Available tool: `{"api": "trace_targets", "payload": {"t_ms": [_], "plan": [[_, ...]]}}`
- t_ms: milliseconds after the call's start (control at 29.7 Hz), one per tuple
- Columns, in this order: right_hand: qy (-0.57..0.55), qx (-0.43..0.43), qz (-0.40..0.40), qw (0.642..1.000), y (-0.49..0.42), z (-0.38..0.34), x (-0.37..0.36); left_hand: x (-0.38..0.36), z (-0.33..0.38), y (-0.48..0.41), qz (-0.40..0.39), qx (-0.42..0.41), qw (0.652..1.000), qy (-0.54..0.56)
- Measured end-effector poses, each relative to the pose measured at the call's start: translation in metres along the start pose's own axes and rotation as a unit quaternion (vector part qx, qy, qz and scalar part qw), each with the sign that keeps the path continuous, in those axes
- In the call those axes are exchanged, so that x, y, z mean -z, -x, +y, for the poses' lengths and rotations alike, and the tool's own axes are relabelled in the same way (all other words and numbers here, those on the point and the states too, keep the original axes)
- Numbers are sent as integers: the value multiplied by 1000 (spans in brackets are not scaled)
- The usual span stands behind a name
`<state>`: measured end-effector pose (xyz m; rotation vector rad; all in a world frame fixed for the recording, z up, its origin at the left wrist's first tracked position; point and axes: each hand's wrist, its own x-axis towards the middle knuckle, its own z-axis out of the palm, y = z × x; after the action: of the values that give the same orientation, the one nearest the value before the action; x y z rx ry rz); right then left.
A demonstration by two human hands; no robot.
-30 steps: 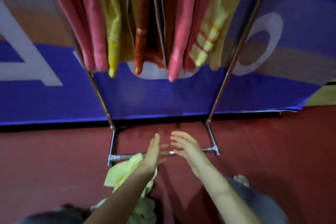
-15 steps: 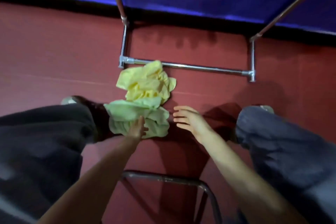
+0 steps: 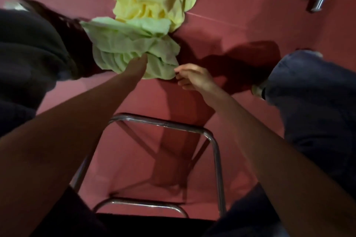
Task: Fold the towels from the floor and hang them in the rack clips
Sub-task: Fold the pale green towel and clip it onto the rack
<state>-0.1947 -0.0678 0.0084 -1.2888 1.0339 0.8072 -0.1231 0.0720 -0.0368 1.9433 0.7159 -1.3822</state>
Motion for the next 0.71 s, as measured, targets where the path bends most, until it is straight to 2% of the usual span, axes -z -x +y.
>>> {"api": "trace_targets", "payload": {"t_ms": [101,202,269,437,471,538,605,706], "plan": [[4,23,-6,1000,-12,-10,0,19,6,-21,67,-18,995,70],[9,32,-13,999,-26,-19,3,39,-11,-71,78,19,979,188],[28,45,-19,998,-36,-26,10,41,7,-58,77,60,960,263],[42,33,-22,998,-44,-28,21,34,24,-76,8,65,946,317],[39,24,-20,999,-44,-29,23,32,28,-73,14,67,943,324],[32,20,-9,999,-38,-31,25,28,28,-69,51,35,931,359],[7,5,-4,1000,-33,-31,28,18,24,-60,91,12,896,435],[-43,15,24,999,-14,-35,32,6,24,-32,48,-66,864,497]]}}
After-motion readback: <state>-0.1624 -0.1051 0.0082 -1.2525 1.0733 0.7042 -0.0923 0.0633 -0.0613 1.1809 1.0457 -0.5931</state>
